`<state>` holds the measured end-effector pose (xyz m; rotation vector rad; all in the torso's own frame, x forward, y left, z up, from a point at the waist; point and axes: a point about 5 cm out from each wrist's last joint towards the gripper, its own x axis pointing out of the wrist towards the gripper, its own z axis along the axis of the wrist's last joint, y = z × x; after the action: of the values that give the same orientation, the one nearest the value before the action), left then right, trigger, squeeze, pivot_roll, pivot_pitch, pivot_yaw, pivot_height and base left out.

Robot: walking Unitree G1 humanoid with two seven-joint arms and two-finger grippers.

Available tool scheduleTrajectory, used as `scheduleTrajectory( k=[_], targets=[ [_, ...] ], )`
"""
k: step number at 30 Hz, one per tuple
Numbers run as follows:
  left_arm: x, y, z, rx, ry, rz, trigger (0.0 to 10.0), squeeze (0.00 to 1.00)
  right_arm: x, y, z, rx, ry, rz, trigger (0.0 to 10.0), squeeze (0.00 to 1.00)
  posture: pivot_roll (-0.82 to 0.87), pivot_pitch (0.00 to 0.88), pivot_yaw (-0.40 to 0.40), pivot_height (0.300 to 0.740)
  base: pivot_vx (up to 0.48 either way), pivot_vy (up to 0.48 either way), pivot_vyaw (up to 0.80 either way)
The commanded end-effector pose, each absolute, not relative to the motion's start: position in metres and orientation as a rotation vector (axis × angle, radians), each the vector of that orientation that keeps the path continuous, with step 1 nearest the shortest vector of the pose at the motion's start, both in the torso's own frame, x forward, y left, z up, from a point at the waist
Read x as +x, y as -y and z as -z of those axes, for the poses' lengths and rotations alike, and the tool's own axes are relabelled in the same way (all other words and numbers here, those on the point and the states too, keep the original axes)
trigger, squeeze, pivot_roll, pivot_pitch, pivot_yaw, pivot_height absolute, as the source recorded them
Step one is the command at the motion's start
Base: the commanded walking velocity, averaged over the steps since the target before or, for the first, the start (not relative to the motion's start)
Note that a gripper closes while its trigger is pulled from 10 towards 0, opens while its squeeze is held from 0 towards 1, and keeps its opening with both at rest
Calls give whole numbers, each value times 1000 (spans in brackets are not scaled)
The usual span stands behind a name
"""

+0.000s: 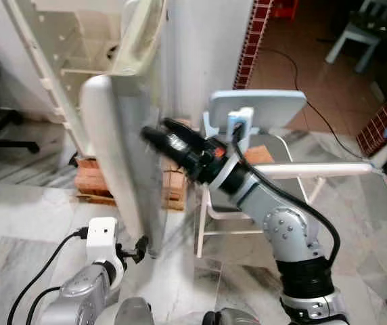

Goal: Restocking fridge

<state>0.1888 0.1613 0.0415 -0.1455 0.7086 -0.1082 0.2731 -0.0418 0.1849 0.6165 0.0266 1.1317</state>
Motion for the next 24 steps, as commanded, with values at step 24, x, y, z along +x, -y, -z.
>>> scheduleTrajectory(
  k=[24],
  targets=[
    [231, -181, -68, 24, -437, -20, 10000, 0, 302, 155, -99, 190, -111, -124, 10000, 0, 154, 82, -43, 740, 0, 0, 0]
  ],
)
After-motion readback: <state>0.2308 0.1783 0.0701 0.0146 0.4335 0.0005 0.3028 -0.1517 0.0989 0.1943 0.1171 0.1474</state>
